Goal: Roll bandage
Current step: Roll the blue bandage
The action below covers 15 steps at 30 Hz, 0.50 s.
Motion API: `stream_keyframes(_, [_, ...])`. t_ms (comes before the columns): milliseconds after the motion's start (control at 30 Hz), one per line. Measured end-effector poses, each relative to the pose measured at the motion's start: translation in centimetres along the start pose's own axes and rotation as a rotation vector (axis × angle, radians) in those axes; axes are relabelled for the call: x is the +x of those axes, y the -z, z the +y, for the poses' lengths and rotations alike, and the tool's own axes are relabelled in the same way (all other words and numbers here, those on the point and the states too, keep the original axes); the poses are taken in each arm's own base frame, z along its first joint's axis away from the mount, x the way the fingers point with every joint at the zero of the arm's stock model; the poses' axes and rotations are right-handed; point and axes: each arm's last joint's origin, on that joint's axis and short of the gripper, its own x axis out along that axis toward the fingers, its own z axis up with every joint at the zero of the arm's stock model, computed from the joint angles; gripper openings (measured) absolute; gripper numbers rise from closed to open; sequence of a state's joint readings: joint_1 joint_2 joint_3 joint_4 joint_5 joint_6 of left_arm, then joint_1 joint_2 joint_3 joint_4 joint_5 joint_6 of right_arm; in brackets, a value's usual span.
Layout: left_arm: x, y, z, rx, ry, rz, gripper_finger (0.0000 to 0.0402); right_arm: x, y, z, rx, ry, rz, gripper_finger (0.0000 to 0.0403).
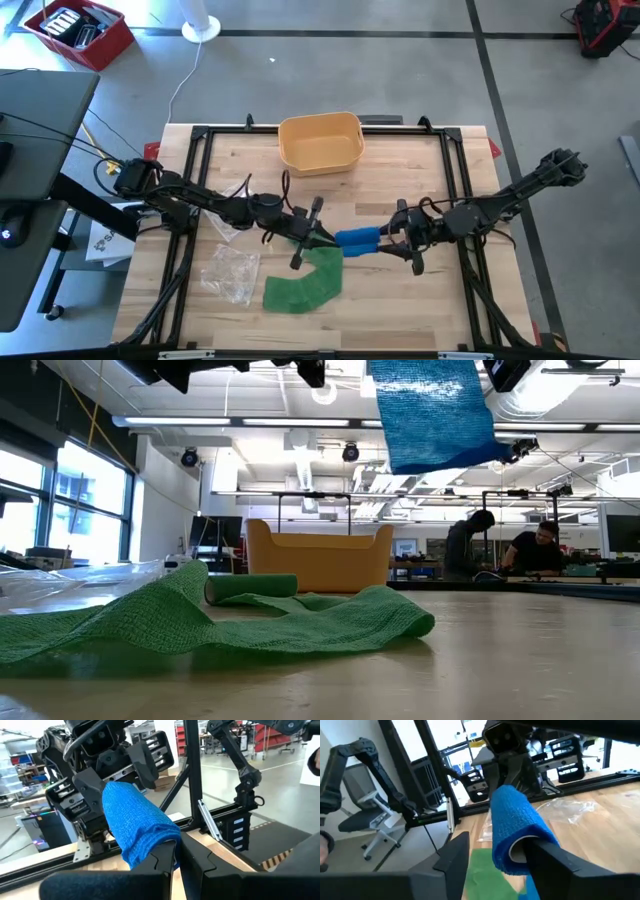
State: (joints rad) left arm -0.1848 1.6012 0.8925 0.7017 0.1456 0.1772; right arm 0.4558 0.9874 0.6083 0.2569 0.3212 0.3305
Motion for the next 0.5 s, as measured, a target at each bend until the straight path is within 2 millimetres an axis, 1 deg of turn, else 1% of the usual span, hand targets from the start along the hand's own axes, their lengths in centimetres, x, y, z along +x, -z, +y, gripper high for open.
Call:
stream_keyframes(100, [0.0, 0.0, 0.0, 0.001, -0.003, 0.002, 0.0012, 0.1, -0.1, -0.4, 0.008, 0.019, 0.000, 0.0139])
stream_keyframes(200, [0.0, 0.0, 0.0, -0.026, -0.006, 0.000, 0.0012, 0.2, -0.1, -0.6, -0.023, 0.031, -0.002, 0.0099])
stream_keyframes(300, [0.0, -0.1, 0.1, -0.138, -0.036, -0.005, 0.0016, 0.2, -0.1, -0.8, -0.074, 0.042, 0.007, 0.0053])
stream_keyframes(367, [-0.1, 0.1, 0.5, -0.226, -0.049, -0.004, 0.0028, 0.2, 0.0, -0.9, -0.127, 0.044, 0.016, 0.0021])
stream_keyframes(433, [-0.2, 0.2, 1.0, -0.321, -0.050, -0.005, 0.0047, 0.2, 0.0, -0.8, -0.195, 0.041, 0.018, 0.0009])
stream_keyframes(500, [-0.3, 0.2, 1.6, -0.442, -0.044, -0.010, 0.0069, 0.2, 0.0, -0.8, -0.256, 0.041, 0.019, 0.0015])
